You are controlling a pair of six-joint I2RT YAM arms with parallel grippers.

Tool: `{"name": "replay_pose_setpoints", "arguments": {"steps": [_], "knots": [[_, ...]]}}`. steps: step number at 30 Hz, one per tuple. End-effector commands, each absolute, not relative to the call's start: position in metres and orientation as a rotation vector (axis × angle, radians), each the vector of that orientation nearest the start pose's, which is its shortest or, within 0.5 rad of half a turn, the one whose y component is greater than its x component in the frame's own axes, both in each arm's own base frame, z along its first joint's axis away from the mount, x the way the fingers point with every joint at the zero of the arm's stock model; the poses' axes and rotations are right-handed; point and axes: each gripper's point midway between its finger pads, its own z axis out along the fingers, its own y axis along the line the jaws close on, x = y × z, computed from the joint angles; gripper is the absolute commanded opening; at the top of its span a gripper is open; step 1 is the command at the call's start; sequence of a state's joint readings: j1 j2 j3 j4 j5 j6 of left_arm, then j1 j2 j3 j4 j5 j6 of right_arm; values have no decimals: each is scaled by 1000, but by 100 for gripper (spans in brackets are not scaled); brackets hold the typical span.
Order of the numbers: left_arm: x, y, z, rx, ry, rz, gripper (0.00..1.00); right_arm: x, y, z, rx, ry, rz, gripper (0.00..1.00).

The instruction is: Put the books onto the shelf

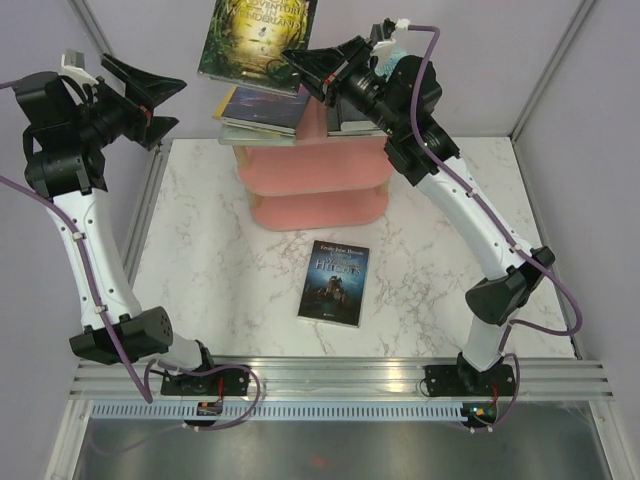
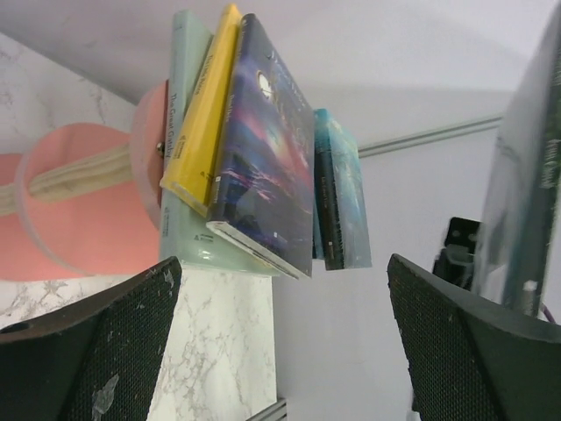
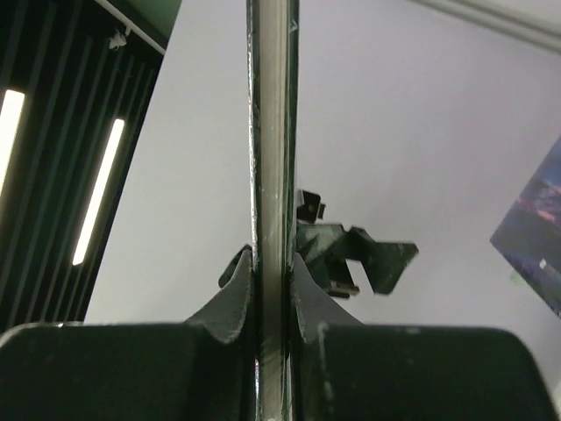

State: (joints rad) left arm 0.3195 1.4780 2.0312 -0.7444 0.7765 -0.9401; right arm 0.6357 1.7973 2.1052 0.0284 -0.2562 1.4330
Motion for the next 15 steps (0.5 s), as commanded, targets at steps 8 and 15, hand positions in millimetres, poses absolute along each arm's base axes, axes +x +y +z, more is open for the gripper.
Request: {"name": "replay_pose_setpoints", "arguments": {"steps": [8, 15], "knots": [[348, -37, 480, -587, 1831, -1089, 100, 405, 368, 578, 414, 1439, 1728, 0], [347, -38, 474, -604, 1851, -1097, 100, 423, 374, 548, 498, 1537, 1679, 0]]}}
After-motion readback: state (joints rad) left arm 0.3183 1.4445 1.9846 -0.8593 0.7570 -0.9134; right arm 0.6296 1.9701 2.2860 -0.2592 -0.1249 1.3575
